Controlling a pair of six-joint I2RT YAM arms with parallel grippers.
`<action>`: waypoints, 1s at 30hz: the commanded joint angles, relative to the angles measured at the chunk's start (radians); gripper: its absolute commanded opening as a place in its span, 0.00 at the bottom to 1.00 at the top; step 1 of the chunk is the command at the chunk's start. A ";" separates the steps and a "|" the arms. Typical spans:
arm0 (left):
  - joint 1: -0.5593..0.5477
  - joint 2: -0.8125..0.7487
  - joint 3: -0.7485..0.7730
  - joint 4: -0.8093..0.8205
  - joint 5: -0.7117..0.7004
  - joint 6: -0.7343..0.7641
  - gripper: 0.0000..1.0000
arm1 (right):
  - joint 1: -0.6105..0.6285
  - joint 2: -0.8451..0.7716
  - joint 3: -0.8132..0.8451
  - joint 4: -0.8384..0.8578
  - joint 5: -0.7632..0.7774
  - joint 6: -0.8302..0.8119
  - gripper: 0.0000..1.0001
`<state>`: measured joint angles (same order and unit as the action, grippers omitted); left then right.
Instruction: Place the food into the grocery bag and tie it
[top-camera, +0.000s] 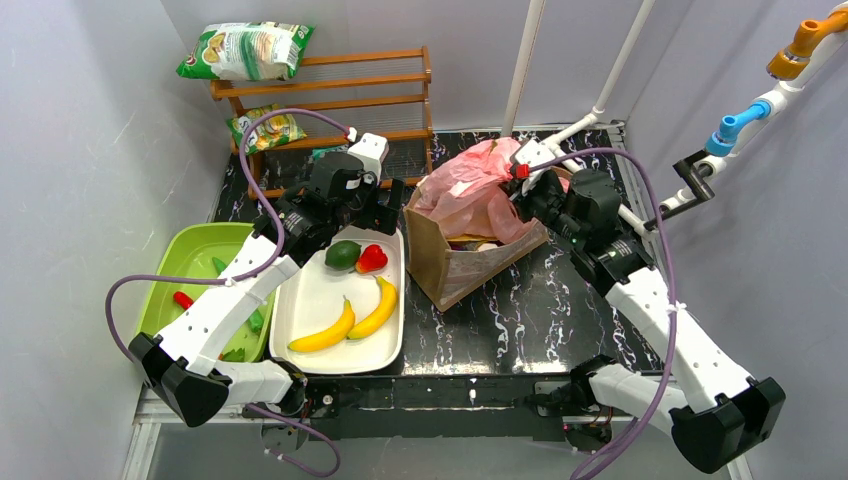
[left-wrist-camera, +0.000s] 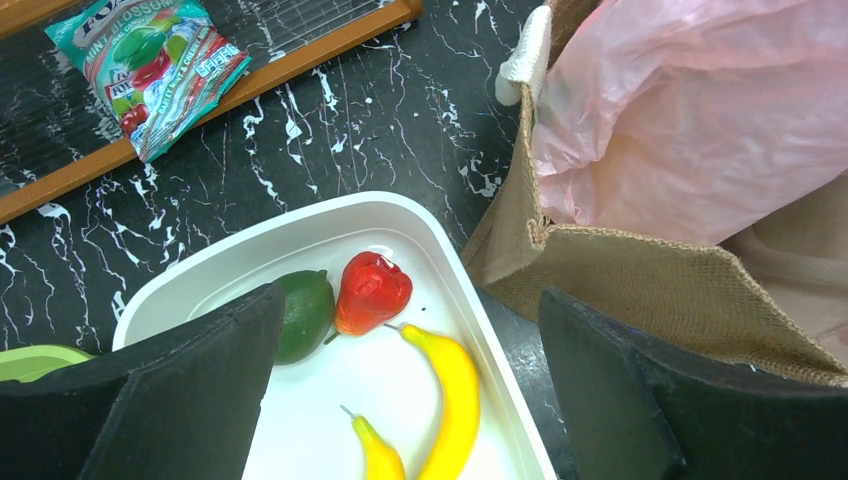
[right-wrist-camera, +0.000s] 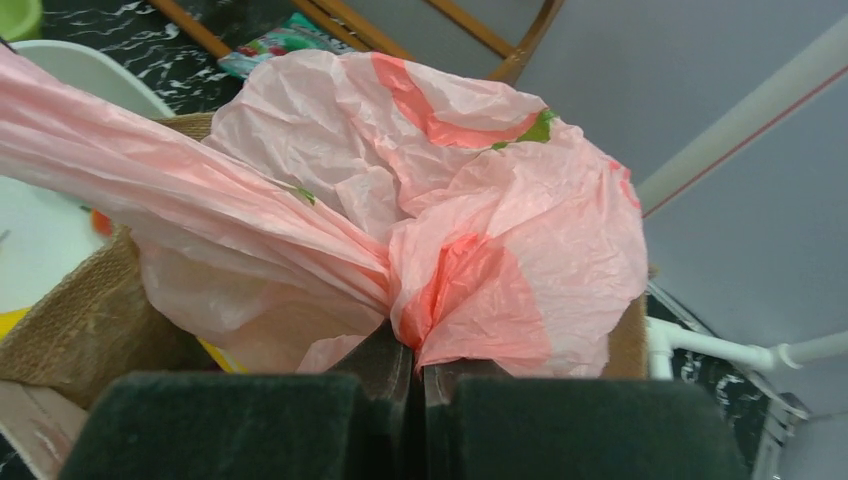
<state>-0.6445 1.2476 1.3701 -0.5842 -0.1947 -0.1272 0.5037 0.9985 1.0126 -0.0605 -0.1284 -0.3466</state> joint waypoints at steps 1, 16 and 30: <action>0.001 -0.014 0.026 -0.005 -0.001 0.004 0.98 | -0.005 0.036 -0.013 0.017 -0.134 0.102 0.01; 0.002 -0.010 0.021 -0.003 0.011 -0.002 0.98 | -0.004 0.220 -0.001 0.051 -0.211 0.285 0.01; 0.003 -0.037 0.022 0.077 0.186 0.092 0.98 | -0.011 0.341 -0.028 -0.225 -0.102 0.285 0.01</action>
<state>-0.6445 1.2343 1.3697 -0.5346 -0.0898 -0.0689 0.5034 1.3174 1.0073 -0.1173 -0.2813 -0.0628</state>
